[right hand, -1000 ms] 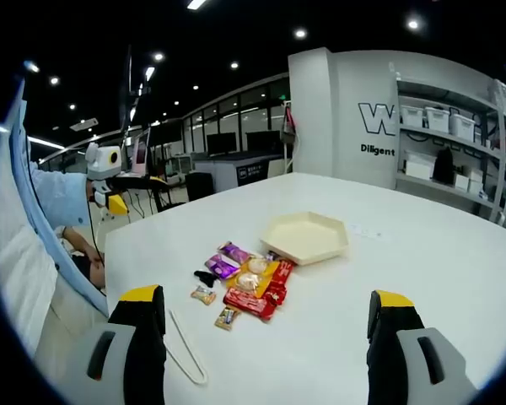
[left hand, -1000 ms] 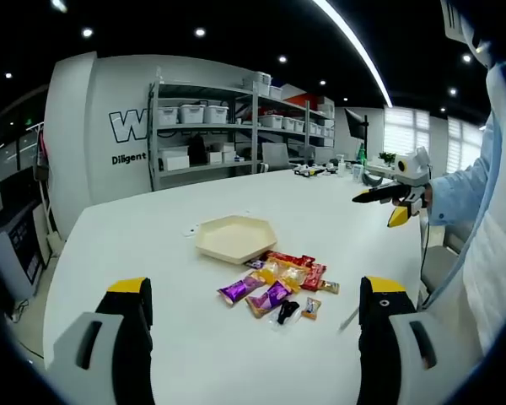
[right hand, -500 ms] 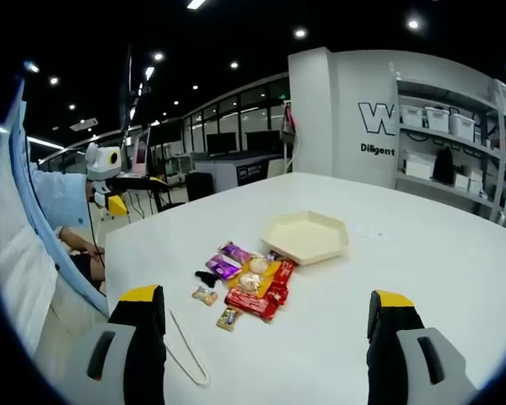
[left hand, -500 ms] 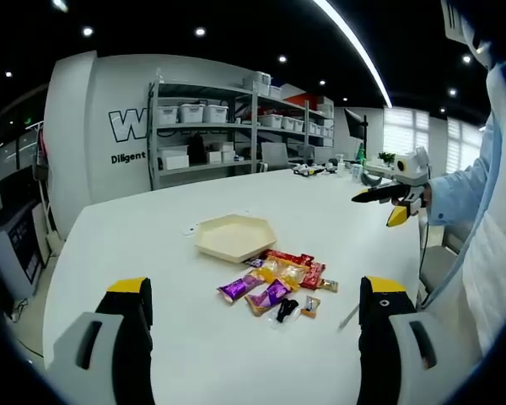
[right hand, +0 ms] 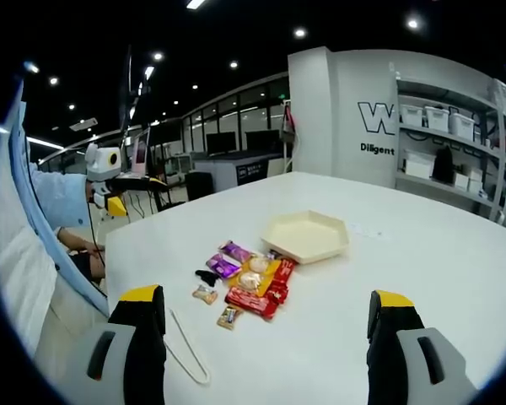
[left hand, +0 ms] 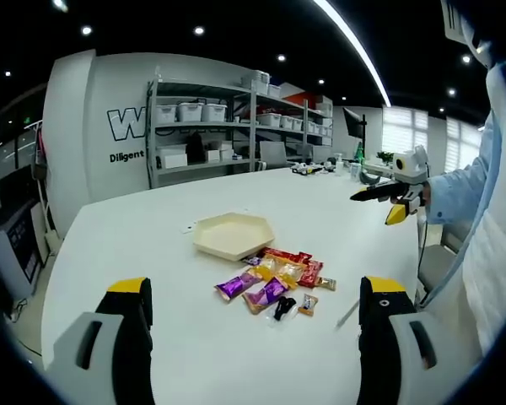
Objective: Place the target food into the container with the food tongs after gripping and lifting it, then release it inside without dropping or visibly crushing the food.
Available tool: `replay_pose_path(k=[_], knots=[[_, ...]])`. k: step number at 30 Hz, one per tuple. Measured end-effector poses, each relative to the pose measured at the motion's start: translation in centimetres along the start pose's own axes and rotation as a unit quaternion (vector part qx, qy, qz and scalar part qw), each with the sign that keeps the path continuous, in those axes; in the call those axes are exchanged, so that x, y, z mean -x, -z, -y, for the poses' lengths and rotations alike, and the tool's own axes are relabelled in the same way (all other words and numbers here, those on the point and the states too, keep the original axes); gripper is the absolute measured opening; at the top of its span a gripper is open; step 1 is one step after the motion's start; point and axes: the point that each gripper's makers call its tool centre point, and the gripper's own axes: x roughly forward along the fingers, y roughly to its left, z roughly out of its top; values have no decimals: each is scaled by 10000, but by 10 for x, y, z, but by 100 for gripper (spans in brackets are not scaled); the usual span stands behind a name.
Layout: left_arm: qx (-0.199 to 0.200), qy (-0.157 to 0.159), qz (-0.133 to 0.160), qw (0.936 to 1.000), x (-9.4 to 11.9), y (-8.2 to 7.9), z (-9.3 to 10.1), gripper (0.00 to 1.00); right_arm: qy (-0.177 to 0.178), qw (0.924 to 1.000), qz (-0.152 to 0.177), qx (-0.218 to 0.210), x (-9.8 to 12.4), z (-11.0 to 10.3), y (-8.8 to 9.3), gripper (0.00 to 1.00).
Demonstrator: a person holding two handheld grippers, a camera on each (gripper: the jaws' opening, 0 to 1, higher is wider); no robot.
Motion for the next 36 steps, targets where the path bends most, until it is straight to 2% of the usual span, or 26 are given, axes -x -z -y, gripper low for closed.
replay_pose_path(k=[22,34,36], knots=[[-21,16,-30,10000,3,1,-3,100,-6,10000,-4,31,2,-2,0,100],[-21,227,-134,9997,2,9,4,100,10,10000,-23,49,4,-1,0,100],[-63,394,-64,9992,2,9,8,100,7,10000,-41,49,5,-1,1,100]])
